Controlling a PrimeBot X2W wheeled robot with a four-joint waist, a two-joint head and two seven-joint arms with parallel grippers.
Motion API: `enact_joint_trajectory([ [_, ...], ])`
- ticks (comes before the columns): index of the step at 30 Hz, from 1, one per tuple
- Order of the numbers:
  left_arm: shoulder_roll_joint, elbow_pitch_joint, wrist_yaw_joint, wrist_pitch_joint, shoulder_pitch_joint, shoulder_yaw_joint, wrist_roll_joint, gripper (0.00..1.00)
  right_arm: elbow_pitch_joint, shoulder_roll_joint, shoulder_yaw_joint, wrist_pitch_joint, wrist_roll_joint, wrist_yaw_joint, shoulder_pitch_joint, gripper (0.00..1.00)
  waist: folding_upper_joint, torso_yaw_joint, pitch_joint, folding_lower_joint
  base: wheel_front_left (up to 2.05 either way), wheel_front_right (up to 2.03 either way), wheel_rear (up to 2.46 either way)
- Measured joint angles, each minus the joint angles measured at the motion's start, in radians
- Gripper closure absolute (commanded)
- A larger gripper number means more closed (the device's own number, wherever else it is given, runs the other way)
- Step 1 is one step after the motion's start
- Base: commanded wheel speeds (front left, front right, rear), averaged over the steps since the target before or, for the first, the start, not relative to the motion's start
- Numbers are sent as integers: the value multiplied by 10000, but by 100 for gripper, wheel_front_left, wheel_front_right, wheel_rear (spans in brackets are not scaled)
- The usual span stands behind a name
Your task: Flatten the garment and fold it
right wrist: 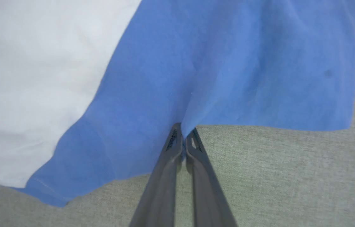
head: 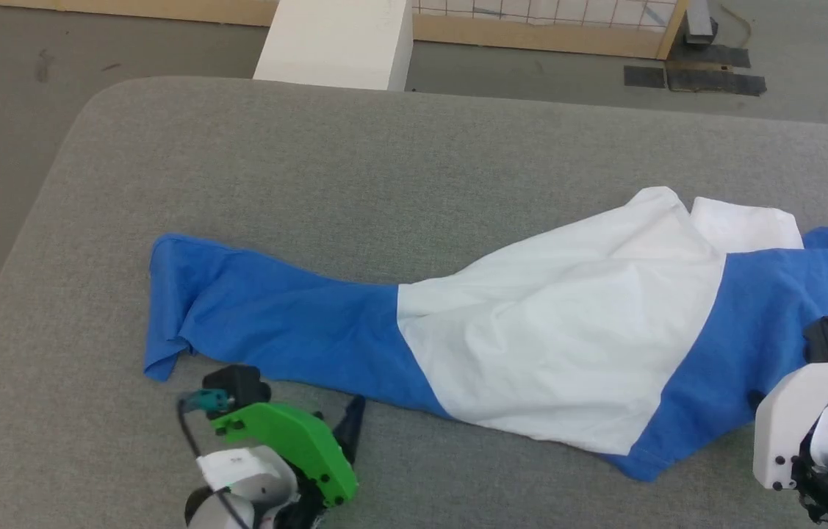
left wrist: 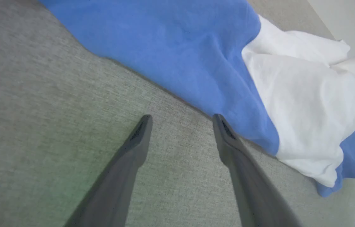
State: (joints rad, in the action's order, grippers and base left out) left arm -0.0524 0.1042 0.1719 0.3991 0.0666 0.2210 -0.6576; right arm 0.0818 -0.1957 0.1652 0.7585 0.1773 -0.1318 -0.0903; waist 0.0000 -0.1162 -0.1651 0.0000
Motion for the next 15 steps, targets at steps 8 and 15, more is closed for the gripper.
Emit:
enact_joint_trajectory([
  [8,6,677,337,259,1014,219,-46,0,-399,54,-142,173,100,0,52,100,0,272,-326,0,0,0,0],
  [15,2,1174,345,-4,1299,301,-63,80,-522,35,-157,173,150,0,53,100,0,516,-517,0,0,0,0],
])
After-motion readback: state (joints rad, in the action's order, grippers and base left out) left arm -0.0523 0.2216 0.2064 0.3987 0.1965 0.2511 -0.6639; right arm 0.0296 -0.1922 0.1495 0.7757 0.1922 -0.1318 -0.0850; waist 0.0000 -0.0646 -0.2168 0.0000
